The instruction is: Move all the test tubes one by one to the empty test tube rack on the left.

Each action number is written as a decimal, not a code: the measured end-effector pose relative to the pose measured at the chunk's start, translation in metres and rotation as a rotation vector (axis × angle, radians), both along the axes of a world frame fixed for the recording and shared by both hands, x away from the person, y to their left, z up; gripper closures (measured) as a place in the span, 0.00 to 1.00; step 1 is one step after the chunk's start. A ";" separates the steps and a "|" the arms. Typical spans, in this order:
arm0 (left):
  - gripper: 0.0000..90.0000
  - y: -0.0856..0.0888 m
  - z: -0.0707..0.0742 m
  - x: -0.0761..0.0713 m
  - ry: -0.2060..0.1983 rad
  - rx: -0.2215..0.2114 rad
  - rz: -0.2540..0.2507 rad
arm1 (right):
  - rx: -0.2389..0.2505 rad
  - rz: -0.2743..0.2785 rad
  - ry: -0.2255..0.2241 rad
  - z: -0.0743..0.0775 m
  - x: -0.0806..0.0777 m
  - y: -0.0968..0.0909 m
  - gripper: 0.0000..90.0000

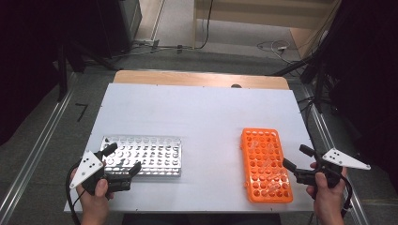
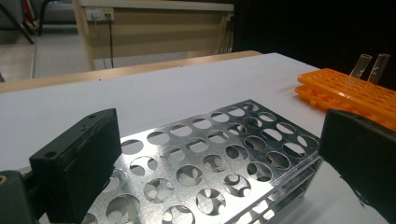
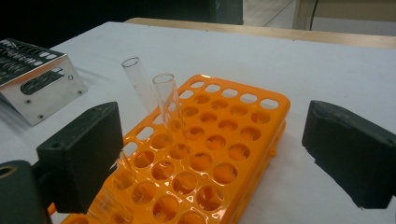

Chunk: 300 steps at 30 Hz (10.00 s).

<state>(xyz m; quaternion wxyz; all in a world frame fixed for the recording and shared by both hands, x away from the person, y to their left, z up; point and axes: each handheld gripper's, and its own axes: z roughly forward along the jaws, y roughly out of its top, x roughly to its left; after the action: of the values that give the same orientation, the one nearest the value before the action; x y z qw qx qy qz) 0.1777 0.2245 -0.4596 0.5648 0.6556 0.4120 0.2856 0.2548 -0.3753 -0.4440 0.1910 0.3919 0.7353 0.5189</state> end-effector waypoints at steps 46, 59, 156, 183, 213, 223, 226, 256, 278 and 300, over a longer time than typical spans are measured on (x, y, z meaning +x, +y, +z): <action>0.00 -0.016 0.001 -0.001 0.016 0.013 -0.037 | -0.123 0.174 0.100 -0.034 0.033 0.039 0.83; 0.00 -0.017 0.002 -0.002 0.013 0.017 -0.035 | -0.072 0.136 0.036 -0.006 0.026 0.033 0.83; 0.81 -0.166 0.042 -0.021 0.112 0.037 -0.369 | -0.155 0.464 -0.016 0.006 -0.073 0.218 0.83; 0.84 -0.142 0.055 -0.008 0.094 0.033 -0.307 | -0.066 0.406 0.033 0.029 -0.052 0.185 0.15; 0.84 -0.104 0.074 0.065 0.106 0.022 -0.173 | -0.018 0.193 0.019 0.055 -0.014 0.069 0.00; 0.84 -0.088 0.066 0.086 0.116 0.015 -0.116 | 0.005 0.121 0.018 0.050 -0.005 0.038 0.00; 0.84 -0.085 0.061 0.090 0.111 0.018 -0.098 | 0.006 0.099 0.020 0.047 -0.003 0.032 0.00; 0.84 -0.096 0.027 0.101 0.211 0.076 -0.092 | 0.006 0.027 0.061 0.025 0.007 0.011 0.00; 0.67 -0.102 0.025 0.099 0.295 0.098 -0.128 | -0.002 0.060 0.071 0.022 0.009 0.017 0.01; 0.00 -0.101 0.036 0.063 0.219 -0.034 -0.243 | -0.040 0.322 0.167 -0.007 0.066 0.045 0.47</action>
<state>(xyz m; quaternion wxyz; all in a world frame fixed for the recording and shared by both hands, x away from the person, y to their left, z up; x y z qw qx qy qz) 0.2405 0.1231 -0.4232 0.5579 0.7180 0.3936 0.1350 0.3213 -0.3302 -0.4508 0.0512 0.3070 0.8120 0.4938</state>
